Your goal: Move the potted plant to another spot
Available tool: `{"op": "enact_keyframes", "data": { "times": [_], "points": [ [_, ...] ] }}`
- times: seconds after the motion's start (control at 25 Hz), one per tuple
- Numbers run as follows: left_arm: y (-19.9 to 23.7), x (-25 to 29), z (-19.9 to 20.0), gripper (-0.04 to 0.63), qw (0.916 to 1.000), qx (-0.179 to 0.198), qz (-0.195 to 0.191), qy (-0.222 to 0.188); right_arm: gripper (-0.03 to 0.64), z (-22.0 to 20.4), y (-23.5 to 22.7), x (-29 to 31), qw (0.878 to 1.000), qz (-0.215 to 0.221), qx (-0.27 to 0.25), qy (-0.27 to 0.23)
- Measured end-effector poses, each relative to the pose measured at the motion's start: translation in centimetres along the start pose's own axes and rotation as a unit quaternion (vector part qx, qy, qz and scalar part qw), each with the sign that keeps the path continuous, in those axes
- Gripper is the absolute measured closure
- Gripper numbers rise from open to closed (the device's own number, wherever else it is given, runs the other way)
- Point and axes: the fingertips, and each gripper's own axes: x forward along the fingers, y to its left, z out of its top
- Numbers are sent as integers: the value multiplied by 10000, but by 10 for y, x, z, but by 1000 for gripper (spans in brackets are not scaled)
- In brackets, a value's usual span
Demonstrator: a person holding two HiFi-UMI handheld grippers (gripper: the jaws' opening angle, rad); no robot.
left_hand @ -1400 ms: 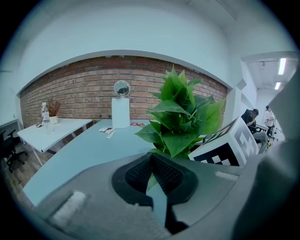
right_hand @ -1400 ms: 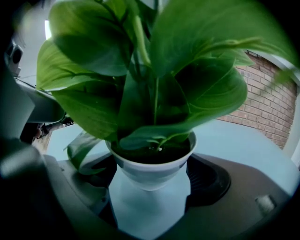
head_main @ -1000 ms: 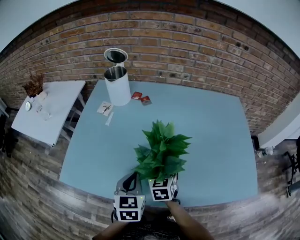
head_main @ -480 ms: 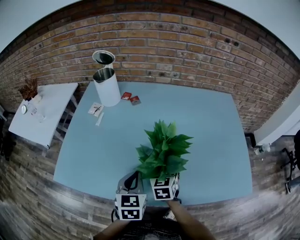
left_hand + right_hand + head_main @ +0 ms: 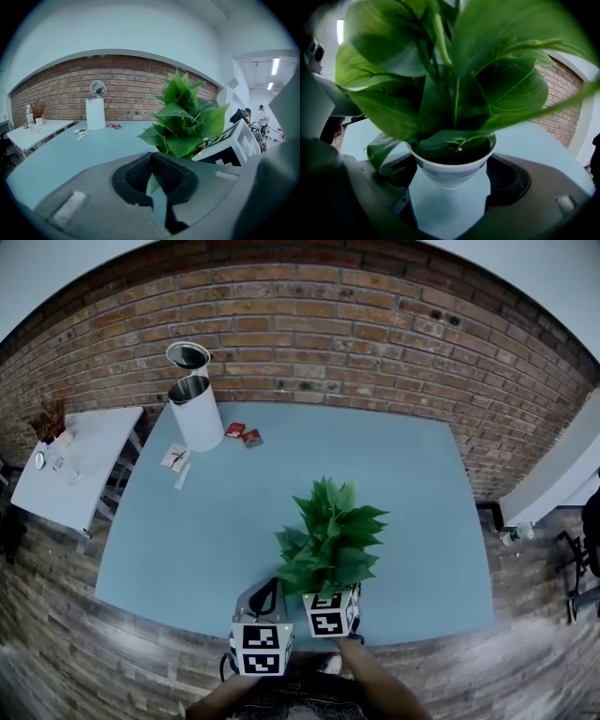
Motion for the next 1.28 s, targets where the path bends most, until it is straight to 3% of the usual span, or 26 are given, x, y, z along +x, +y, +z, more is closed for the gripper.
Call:
{"op": "enact_keyframes", "data": {
  "times": [1.28],
  "points": [
    [-112,28,-1,598,9999,135,-30,96,153,-33,-123,-37,10000,-50,63,-35]
  ]
}}
